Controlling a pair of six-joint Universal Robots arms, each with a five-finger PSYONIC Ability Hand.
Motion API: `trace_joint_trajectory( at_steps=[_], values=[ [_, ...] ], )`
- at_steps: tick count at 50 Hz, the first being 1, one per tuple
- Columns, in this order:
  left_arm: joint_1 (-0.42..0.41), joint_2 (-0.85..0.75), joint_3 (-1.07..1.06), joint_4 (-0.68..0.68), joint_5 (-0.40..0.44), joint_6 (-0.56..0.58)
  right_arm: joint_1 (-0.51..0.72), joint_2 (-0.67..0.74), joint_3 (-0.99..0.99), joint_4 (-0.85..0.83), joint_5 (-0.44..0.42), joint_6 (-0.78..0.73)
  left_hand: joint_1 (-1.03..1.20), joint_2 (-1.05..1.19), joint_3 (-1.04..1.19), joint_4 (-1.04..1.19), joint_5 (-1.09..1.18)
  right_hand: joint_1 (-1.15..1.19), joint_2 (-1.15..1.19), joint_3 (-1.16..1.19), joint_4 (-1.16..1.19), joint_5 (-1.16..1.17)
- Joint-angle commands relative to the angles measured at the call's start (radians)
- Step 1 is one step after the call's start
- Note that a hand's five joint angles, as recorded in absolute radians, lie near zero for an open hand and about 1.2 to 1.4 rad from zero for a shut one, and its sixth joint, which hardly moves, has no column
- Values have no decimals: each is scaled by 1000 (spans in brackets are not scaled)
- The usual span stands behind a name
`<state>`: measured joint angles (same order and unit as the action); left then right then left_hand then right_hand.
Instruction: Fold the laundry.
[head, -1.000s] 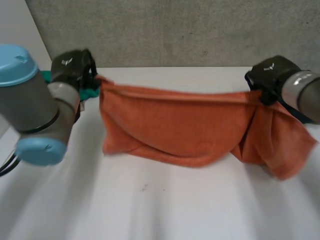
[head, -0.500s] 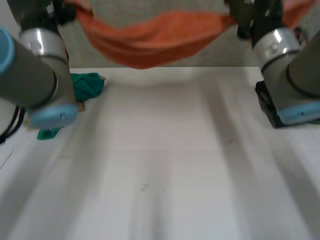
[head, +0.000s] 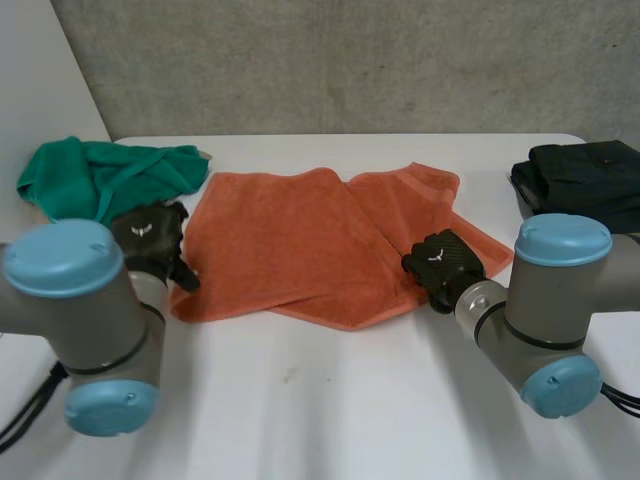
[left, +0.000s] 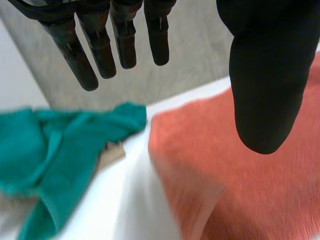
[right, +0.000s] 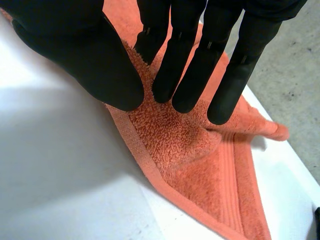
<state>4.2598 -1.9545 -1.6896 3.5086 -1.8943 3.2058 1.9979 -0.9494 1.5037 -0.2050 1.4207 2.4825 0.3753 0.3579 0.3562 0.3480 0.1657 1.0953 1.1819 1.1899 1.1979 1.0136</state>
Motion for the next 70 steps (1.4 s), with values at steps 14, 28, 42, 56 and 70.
trace_joint_trajectory(
  at_steps=[14, 28, 42, 56, 70],
  values=[
    [271, 158, -101, -137, 686, 647, 2, -68, 58, 1, -3, 36, 70, 87, 89, 97, 105, 301, 214, 206, 198, 208],
    [293, 45, -110, -194, 687, 683, 4, -68, 58, 1, 1, 35, 217, 234, 236, 244, 252, 301, 214, 206, 198, 208],
    [293, -75, -52, -192, 683, 683, 4, -66, 62, 1, 0, 35, 284, 302, 304, 312, 319, 301, 214, 206, 198, 208],
    [295, -184, 36, -185, 683, 681, 5, -60, 64, 1, 0, 33, 446, 463, 465, 473, 481, 301, 214, 206, 198, 208],
    [290, -257, 171, -148, 595, 668, 4, -65, 64, -4, 0, 35, 1021, 1038, 1040, 1048, 1056, 301, 214, 206, 198, 208]
  ],
)
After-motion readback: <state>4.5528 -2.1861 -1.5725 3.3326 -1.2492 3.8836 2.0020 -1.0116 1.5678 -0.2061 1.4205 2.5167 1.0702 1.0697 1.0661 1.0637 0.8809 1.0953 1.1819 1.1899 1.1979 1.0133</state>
